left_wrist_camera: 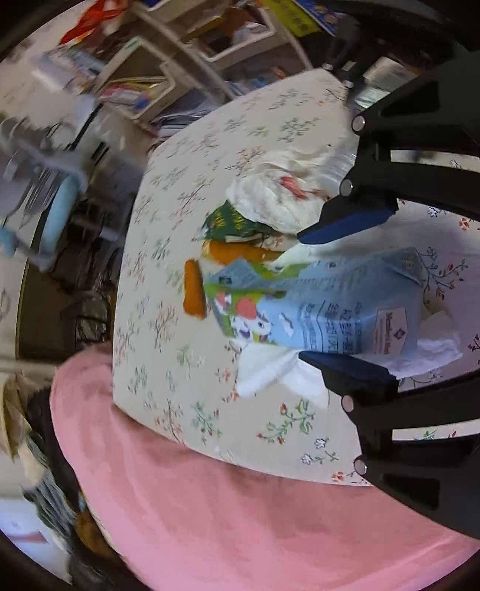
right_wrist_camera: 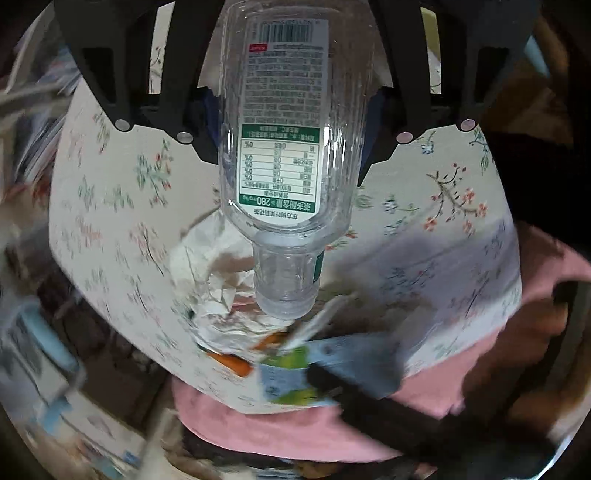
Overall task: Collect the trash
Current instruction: 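Grasp the clear plastic bottle with the right tool while the left tool grasps the milk carton, then lift the bottle and milk carton off the table with both tools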
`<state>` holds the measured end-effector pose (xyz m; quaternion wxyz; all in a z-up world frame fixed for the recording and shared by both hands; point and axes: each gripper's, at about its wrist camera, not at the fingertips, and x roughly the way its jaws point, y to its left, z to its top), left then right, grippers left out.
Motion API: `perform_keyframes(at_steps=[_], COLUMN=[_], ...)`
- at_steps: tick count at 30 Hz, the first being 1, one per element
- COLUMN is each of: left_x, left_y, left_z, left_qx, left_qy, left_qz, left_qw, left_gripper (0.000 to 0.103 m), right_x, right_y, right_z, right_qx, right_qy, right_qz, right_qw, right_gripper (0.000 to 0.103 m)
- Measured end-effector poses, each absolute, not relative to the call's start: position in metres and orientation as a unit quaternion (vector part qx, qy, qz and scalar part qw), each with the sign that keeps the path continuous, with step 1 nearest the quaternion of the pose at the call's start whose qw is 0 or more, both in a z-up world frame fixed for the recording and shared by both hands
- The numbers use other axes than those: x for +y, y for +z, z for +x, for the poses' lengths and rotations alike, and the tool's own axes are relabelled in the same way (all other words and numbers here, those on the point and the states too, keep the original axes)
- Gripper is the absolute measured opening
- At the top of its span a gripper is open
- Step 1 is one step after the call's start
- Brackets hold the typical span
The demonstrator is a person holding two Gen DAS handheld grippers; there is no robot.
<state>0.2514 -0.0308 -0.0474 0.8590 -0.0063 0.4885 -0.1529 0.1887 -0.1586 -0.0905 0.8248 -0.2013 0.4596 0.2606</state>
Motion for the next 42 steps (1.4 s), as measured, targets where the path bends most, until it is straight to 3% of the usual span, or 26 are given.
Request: perform_keyframes(at_steps=[2, 5, 19, 25, 31, 35, 42], left_x=[-0.035, -0.034, 0.016, 0.023, 0.040, 0.041, 0.054], left_y=[-0.050, -0.057, -0.022, -0.017, -0.048, -0.059, -0.033], left_z=[0.252, 0.256, 0.229, 0.213, 0.226, 0.226, 0.209], left_qx=[0.491, 0.498, 0.435, 0.415, 0.467, 0.489, 0.432], left_qy=[-0.152, -0.146, -0.147, -0.166, -0.123, -0.110, -0.073], left_qz=[0.006, 0.007, -0.133, -0.178, -0.217, -0.218, -0.188], left_qw=[0.858, 0.854, 0.878, 0.877, 0.849, 0.837, 0.879], left_gripper=[0.051, 0.030, 0.029, 0.029, 0.030, 0.054, 0.058], right_x=[-0.166, -0.173, -0.228, -0.228, -0.222, -0.214, -0.216], right_y=[-0.090, -0.089, -0.064, -0.058, -0.060, -0.062, -0.072], right_z=[0.193, 0.200, 0.213, 0.197, 0.174, 0.167, 0.164], right_qx=[0.463, 0.472, 0.471, 0.463, 0.464, 0.466, 0.475], right_qy=[0.258, 0.263, 0.327, 0.330, 0.330, 0.327, 0.313], right_qz=[-0.183, -0.153, 0.131, 0.156, 0.156, 0.144, 0.124], right_qw=[0.828, 0.828, 0.809, 0.808, 0.807, 0.810, 0.813], right_gripper=[0.057, 0.057, 0.056, 0.056, 0.056, 0.056, 0.056])
